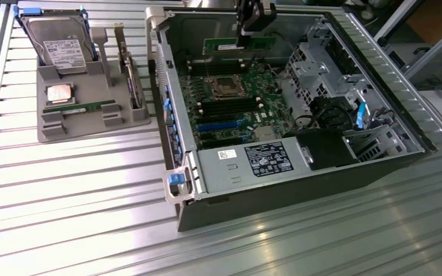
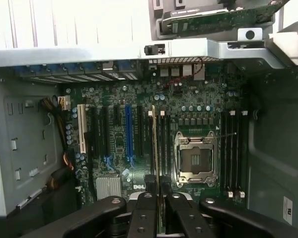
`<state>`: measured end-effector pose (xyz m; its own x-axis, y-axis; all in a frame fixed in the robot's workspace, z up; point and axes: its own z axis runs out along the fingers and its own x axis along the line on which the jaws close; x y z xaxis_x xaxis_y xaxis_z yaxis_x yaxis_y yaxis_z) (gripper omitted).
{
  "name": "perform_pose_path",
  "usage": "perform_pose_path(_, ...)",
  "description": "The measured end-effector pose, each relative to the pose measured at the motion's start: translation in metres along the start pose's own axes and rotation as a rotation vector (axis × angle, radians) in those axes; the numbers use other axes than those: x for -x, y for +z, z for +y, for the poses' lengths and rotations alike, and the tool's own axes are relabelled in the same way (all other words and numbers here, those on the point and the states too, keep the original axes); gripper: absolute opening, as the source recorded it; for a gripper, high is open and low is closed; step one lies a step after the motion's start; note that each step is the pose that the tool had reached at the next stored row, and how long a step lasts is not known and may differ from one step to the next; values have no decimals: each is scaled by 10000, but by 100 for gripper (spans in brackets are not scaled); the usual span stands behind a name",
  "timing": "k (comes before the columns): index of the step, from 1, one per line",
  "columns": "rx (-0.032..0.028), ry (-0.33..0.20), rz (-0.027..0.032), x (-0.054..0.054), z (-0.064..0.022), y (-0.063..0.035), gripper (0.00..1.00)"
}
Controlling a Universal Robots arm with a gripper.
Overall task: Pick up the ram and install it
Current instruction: 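Pick up the ram and move it above insertion slot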
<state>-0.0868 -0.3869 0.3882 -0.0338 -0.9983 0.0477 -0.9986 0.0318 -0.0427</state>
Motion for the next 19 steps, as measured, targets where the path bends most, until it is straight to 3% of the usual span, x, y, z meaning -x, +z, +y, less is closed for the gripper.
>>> perform_pose_path(5, 0, 0, -1, 5, -154, 7, 13)
perform_pose_path(19, 0, 0, 0, 15, -438, 18, 13)
